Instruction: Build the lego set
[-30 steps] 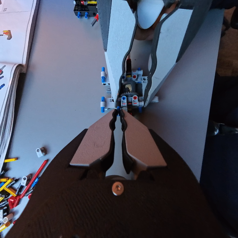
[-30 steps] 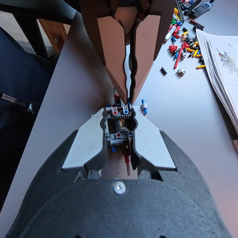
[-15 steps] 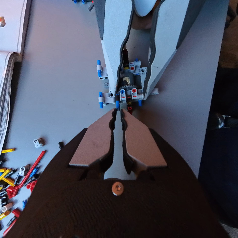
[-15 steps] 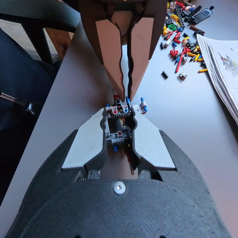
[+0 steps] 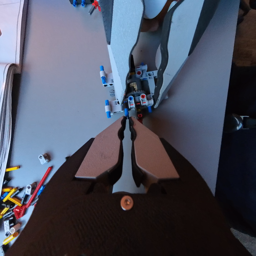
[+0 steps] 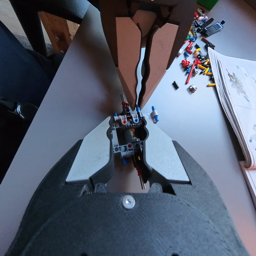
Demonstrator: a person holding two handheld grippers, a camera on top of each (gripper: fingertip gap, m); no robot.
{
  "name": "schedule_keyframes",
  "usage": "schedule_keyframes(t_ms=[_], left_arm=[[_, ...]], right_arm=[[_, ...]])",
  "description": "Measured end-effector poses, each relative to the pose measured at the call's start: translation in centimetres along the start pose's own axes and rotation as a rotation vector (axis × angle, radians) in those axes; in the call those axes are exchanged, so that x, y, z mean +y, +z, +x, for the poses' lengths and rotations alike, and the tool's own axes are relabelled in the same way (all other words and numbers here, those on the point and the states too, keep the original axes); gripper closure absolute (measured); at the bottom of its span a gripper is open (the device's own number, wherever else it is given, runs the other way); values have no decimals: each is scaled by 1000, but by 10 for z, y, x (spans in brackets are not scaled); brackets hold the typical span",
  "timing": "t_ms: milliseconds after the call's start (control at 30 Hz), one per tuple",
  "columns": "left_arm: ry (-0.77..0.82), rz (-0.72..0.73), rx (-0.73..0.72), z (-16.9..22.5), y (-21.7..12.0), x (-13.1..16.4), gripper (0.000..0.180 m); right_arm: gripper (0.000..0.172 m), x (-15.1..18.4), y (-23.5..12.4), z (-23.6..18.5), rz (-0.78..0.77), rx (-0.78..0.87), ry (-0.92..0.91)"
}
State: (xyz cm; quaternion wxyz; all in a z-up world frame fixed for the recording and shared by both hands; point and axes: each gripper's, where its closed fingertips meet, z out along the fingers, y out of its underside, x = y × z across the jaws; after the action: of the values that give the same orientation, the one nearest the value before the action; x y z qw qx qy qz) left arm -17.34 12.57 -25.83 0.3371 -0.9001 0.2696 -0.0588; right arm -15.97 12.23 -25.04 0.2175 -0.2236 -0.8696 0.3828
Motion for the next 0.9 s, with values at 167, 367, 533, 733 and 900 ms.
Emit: schedule_keyframes(t_ms=[167, 367, 533, 733, 900], left_arm=[[24, -19, 38, 1, -1, 0, 179], [-5, -13, 98, 0, 0, -1, 179], [18, -28, 91, -2, 2, -1, 179], [43, -45, 88, -4, 2, -1, 179], [74, -60, 97, -5, 1, 0, 179]], right_arm=[[135, -1, 0, 0, 7, 24, -66], [135, 1, -1, 2, 11, 28, -77], [129, -1, -4, 7, 26, 43, -65], [135, -1, -3, 5, 7, -6, -100], [136, -1, -2, 6, 4, -47, -81]])
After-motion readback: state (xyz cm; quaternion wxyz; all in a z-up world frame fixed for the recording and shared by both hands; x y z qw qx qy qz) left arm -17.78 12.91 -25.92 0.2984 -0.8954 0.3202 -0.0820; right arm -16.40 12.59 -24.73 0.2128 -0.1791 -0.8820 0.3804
